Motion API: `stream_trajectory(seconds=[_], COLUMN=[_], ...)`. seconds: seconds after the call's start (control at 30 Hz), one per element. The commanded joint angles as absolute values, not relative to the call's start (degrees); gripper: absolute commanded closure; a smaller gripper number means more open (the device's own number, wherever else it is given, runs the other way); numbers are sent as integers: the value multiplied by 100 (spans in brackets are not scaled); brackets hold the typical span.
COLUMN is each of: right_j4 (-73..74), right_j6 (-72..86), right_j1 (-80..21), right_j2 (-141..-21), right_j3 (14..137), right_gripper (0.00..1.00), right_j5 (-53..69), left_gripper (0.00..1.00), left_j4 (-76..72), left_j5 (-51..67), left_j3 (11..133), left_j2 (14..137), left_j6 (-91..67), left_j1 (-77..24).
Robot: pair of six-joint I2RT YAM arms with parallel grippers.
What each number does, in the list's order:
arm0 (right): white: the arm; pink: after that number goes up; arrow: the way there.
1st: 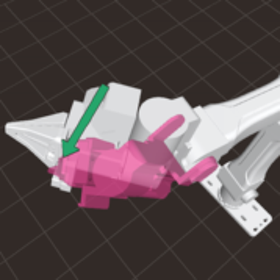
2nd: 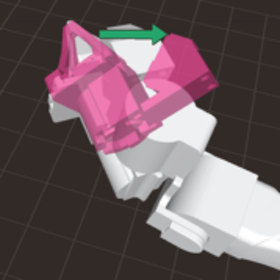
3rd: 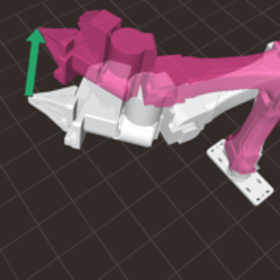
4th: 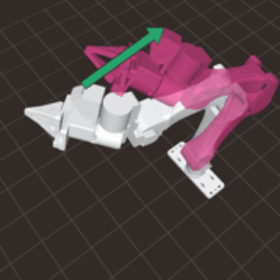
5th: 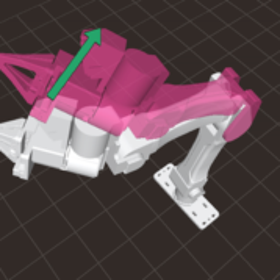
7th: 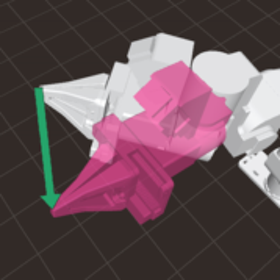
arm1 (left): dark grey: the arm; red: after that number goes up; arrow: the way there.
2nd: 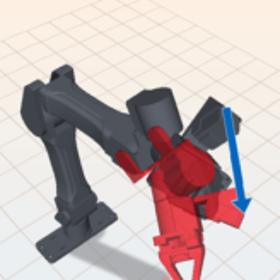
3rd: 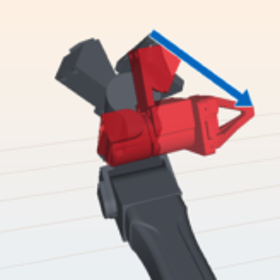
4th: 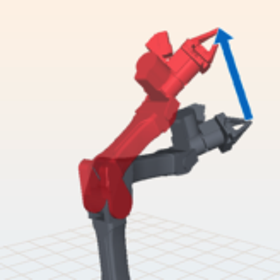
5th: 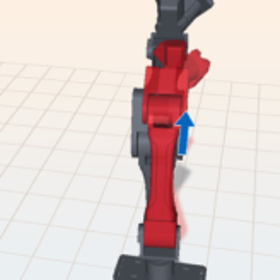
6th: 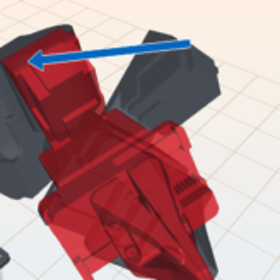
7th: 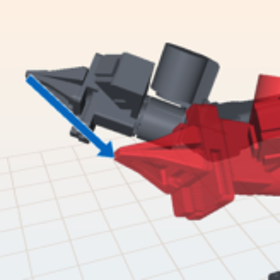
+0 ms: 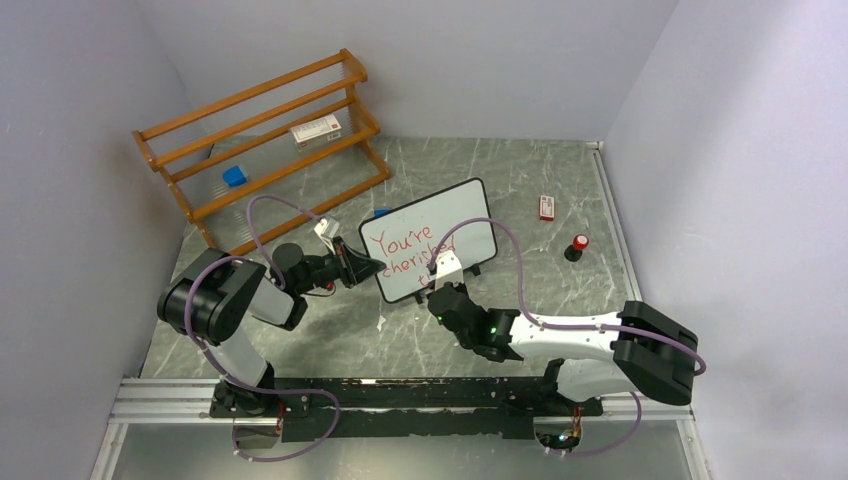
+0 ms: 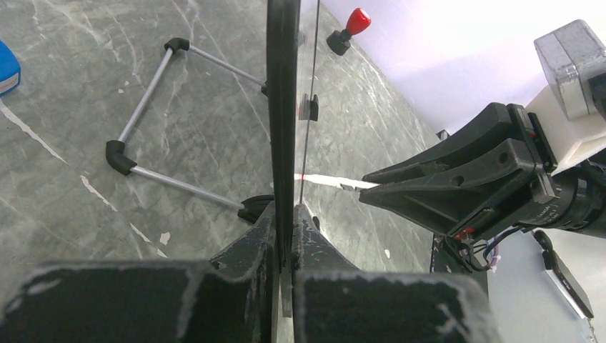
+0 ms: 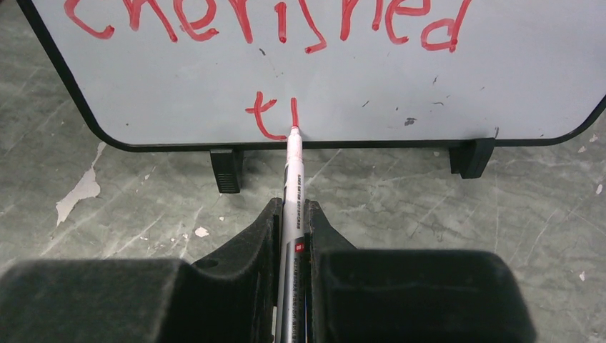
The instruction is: Write a sentence on the whiteboard
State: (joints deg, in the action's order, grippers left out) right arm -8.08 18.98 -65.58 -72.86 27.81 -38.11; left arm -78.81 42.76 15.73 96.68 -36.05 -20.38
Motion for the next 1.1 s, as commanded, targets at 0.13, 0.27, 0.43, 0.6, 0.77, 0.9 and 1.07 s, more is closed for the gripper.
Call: stream_trajectory(seconds=[0.13,0.27,0.43,0.6,0.77,0.9,1.07], right_j4=[-659,-629,-780,-969,-1106,-1187,-1237], right_j6=[2047,2045,2011,1898,1794,1737,1675], right_j1=[-6513,-6517,-6512,-6510,-6502,-6490,-6473], right_j2=[-7402,-7406,-7355,-7345,-7296,-7295,-7315], right_j3=[2697,2716,2705,2766,2798,2821,2863], right_gripper=[100,100,100,100,100,100,100], right_j5=[-3750,-3798,-3835,-3999,-4117,-4163,-4192], left_gripper=[95,95,95,95,95,95,95], left_j4=[-8164,-8130,-8191,-8278,-8198,-8196,-8262], left_j5=[4254,4258,4285,4315,4307,4324,4342], left_j3=[1591,1598,1606,1598,1606,1624,1624], left_j2=[9778,9777,9840,9896,9874,9895,9944], left_j6=[-3684,-3688,-3722,-3776,-3734,-3743,-3771], left_j1=[-1986,-1986,-1986,-1986,-1986,-1986,-1986])
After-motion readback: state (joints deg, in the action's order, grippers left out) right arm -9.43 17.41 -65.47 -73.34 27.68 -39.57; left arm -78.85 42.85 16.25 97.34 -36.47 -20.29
